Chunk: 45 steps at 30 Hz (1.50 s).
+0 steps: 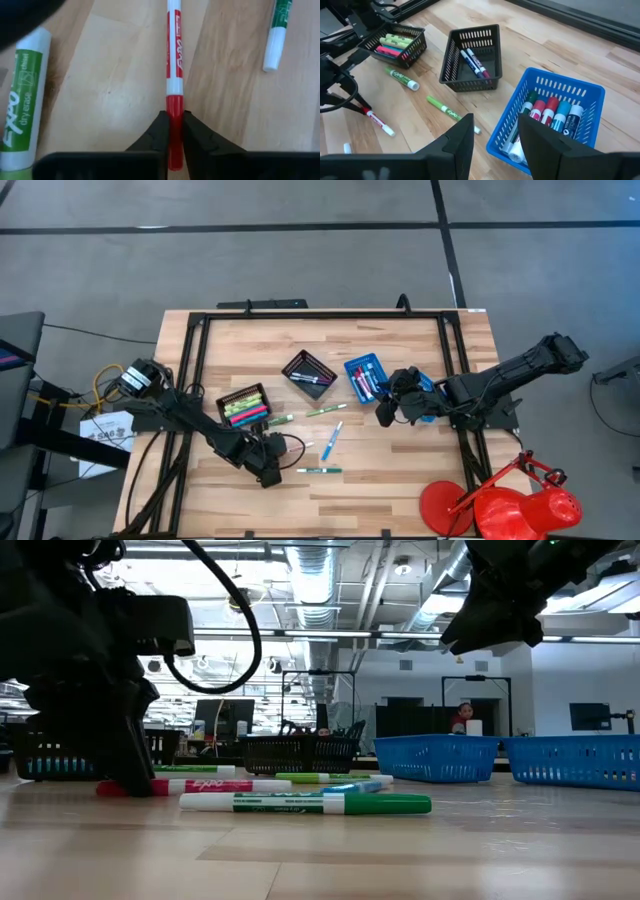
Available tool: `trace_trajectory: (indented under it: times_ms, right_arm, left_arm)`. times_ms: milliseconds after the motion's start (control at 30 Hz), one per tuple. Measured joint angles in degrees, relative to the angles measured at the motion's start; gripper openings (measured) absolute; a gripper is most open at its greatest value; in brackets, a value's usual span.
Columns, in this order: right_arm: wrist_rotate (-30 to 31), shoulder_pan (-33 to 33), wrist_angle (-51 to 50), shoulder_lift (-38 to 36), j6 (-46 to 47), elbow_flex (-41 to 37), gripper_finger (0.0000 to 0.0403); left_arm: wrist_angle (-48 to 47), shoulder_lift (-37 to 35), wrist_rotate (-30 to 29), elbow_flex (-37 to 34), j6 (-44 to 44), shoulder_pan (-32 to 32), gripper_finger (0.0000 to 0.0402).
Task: Pick & Place Markers
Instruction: Put the small red marker into the right black bin, then put the small blue marker into the right black bin
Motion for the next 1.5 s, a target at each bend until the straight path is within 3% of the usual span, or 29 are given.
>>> trace_trajectory:
  times_ms: [133, 267, 467, 633, 833, 1200, 1333, 1500]
  right_arm:
    - [0.0, 0.0, 0.5, 0.0, 0.0, 0.0, 0.0141]
    - [0.0, 0.0, 0.9, 0.0, 0.0, 0.0, 0.0143]
    - [0.0, 0.0, 1.2, 0.0, 0.0, 0.0, 0.0143]
    - [0.1, 0.0, 2.0, 0.0, 0.0, 0.0, 0.0138]
    - [0.1, 0.0, 2.0, 0.0, 0.0, 0.0, 0.0138]
    - [0.1, 0.0, 2.1, 0.0, -0.1, 0.0, 0.0133]
    - [0.1, 0.0, 2.1, 0.0, 0.0, 0.0, 0.0133]
    - [0.0, 0.0, 2.1, 0.0, 0.0, 0.0, 0.0133]
  left_arm:
    - [-2.0, -4.6, -3.9, -0.7, 4.8, 0.7, 0.0031]
    - [-1.3, -13.6, -9.0, -0.2, 16.1, 3.6, 0.0034]
    - [-0.9, -23.4, -7.4, -0.2, 39.4, 17.5, 0.003]
    - [-0.9, -23.4, -4.4, -0.2, 55.6, 30.4, 0.004]
    - [-0.9, -17.5, -1.7, -0.2, 66.2, 39.0, 0.0035]
    - [4.4, -9.3, -0.6, -0.2, 77.6, 37.3, 0.008]
    - [10.6, -9.2, -2.4, -0.2, 79.3, 36.3, 0.0092]
    - [11.9, -11.7, -5.8, -0.2, 79.5, 36.0, 0.0112]
